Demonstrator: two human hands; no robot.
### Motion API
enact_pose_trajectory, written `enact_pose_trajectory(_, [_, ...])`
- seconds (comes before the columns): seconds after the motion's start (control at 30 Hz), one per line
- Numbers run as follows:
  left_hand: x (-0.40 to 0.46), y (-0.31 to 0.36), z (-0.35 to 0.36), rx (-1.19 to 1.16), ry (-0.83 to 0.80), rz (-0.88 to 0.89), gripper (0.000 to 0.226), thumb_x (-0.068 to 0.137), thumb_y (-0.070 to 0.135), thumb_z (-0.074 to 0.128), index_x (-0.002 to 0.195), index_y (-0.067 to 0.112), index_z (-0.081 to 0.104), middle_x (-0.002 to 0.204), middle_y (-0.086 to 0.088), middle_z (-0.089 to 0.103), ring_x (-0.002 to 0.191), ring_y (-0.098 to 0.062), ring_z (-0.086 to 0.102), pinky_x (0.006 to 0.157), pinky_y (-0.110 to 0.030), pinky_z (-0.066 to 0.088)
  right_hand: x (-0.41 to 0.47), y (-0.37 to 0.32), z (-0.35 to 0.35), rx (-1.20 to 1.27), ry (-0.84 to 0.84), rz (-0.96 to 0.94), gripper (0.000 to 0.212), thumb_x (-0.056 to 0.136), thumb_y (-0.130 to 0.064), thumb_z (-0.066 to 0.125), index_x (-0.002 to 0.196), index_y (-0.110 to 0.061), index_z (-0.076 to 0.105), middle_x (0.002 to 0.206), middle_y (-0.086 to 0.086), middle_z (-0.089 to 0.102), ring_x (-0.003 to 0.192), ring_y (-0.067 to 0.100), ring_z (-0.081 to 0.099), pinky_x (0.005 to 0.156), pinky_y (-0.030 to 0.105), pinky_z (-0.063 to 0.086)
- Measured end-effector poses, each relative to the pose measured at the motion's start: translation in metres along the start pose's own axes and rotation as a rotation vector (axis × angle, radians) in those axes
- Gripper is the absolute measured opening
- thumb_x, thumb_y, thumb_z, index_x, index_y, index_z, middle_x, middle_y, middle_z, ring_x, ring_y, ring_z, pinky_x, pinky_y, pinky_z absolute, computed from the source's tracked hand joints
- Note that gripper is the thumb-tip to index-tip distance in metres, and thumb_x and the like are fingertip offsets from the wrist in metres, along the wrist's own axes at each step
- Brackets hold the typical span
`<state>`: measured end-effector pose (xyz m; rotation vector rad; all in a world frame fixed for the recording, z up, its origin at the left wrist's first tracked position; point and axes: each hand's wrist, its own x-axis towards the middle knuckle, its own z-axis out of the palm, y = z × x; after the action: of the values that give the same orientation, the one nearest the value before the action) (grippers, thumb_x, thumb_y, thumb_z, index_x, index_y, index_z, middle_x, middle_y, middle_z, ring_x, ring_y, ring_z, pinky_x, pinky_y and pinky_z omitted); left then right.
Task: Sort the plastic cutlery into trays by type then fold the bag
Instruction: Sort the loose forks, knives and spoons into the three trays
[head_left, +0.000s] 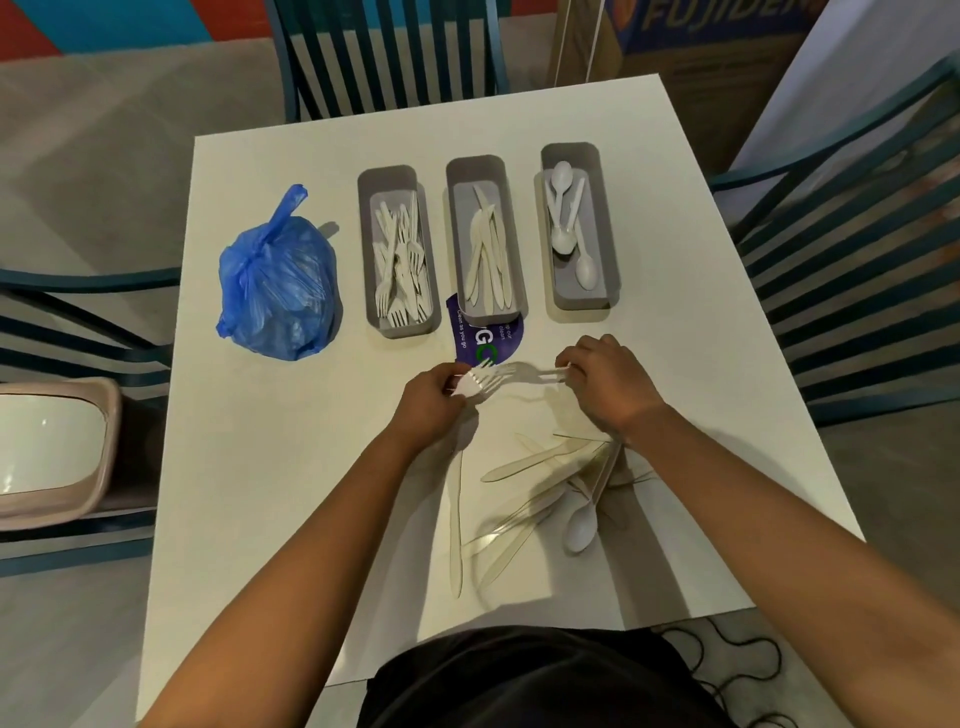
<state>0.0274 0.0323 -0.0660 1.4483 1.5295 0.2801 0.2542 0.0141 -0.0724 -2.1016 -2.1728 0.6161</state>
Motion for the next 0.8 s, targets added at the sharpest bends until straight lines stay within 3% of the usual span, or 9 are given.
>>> enact_pose_trajectory(0.07, [0.002,0.004,-0.005,-0.099,0.013,-0.010,0.041,0.088,-0.002,0.056,0.129,0.006,0.055,0.119,-0.010,0.064,0.098,-0.013,0.064,0.088,-0.023,0.047,0.001,-0.009,-0.003,0.193,0.006,0.071,0.025,0.097,-0.014,0.044,0.113,-0.012,0.062,0.110,0.006,0.060,0.100,0.024,0.050,0.083,0.033,0.042])
enact_pose_trajectory(0.17, [0.004,0.014,-0.014,-0.376,0.126,-0.080,0.035,0.093,-0.001,0.050,0.127,0.001,0.053,0.096,-0.010,0.064,0.054,0.003,0.059,0.057,-0.012,0.049,0.006,-0.026,-0.008,0.419,0.007,0.110,0.019,0.096,-0.014,0.047,0.107,-0.008,0.062,0.099,0.006,0.059,0.084,0.018,0.051,0.073,0.026,0.039])
enact_pose_trajectory(0.27, [0.008,0.020,-0.024,-0.575,0.215,-0.130,0.031,0.095,0.007,0.050,0.125,0.000,0.052,0.081,-0.004,0.063,0.041,0.001,0.047,0.041,-0.012,0.038,0.015,-0.044,-0.014,0.593,0.019,0.122,0.010,0.094,-0.014,0.053,0.098,-0.011,0.062,0.085,0.001,0.056,0.068,0.011,0.048,0.064,0.022,0.039])
enact_pose_trajectory(0.37, [0.016,0.025,-0.039,-0.610,0.272,-0.183,0.032,0.098,0.006,0.040,0.129,0.004,0.048,0.082,0.001,0.062,0.050,-0.005,0.045,0.046,-0.016,0.036,0.029,-0.063,-0.018,0.696,0.012,0.137,0.011,0.091,-0.009,0.056,0.099,-0.006,0.064,0.080,0.001,0.054,0.062,0.002,0.044,0.052,0.004,0.036])
enact_pose_trajectory(0.53, [0.027,0.032,-0.059,-0.704,0.276,-0.220,0.046,0.093,-0.010,0.033,0.135,0.004,0.040,0.091,-0.005,0.060,0.070,-0.008,0.058,0.058,-0.017,0.049,0.055,-0.088,-0.024,0.710,-0.042,0.133,0.008,0.088,-0.004,0.054,0.088,-0.007,0.061,0.070,0.003,0.050,0.066,0.012,0.045,0.047,0.001,0.033])
enact_pose_trajectory(0.67, [0.039,0.030,-0.075,-0.558,0.306,-0.155,0.042,0.092,-0.006,0.043,0.132,0.008,0.045,0.080,0.000,0.061,0.071,-0.009,0.061,0.057,-0.016,0.050,0.079,-0.106,-0.027,0.657,-0.068,0.137,0.016,0.087,-0.004,0.050,0.095,-0.006,0.063,0.081,0.002,0.054,0.080,0.017,0.049,0.062,0.020,0.039])
enact_pose_trajectory(0.73, [0.049,0.027,-0.083,-0.516,0.318,-0.151,0.038,0.091,-0.004,0.045,0.127,0.005,0.051,0.075,0.000,0.062,0.074,-0.015,0.063,0.057,-0.022,0.050,0.093,-0.114,-0.030,0.630,-0.069,0.137,0.020,0.087,-0.004,0.049,0.101,-0.003,0.064,0.088,0.004,0.055,0.082,0.017,0.049,0.067,0.019,0.035])
enact_pose_trajectory(0.8, [0.058,0.027,-0.090,-0.477,0.323,-0.154,0.034,0.090,-0.004,0.045,0.122,0.003,0.056,0.077,-0.004,0.063,0.076,-0.019,0.064,0.046,-0.021,0.046,0.107,-0.120,-0.031,0.618,-0.061,0.146,0.023,0.087,-0.003,0.049,0.104,0.000,0.064,0.090,0.005,0.055,0.081,0.018,0.049,0.060,0.019,0.034])
